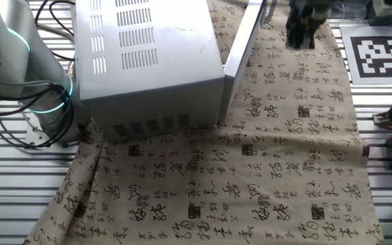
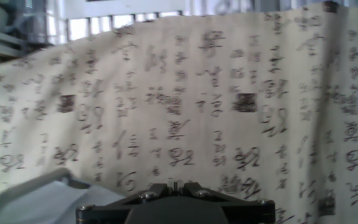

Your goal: Close the microwave door

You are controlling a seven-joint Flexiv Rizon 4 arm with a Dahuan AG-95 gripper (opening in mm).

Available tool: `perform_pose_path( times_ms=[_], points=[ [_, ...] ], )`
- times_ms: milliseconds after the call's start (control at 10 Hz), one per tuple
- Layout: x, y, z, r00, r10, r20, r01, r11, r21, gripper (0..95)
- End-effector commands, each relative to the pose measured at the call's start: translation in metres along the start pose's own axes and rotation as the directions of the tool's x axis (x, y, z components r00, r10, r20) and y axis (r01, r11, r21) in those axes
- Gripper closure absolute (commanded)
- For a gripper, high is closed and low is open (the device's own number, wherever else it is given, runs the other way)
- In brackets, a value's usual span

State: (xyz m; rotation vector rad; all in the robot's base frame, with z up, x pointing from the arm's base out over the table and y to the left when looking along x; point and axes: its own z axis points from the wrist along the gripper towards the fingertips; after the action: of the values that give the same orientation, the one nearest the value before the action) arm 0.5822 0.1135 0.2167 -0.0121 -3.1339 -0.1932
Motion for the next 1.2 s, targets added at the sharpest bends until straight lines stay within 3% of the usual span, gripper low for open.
perform_pose_path(
  times_ms=[100,400,1200],
  points=[
    [0.004,0.02,-0.011,1.0,0.017,-0.016,-0.017,1.0,0.004,95.0],
    [0.022,0.051,-0.014,0.998,0.056,-0.018,-0.056,0.998,0.003,95.0],
    [0.069,0.088,-0.007,0.994,0.107,-0.027,-0.107,0.994,-0.004,95.0]
  ],
)
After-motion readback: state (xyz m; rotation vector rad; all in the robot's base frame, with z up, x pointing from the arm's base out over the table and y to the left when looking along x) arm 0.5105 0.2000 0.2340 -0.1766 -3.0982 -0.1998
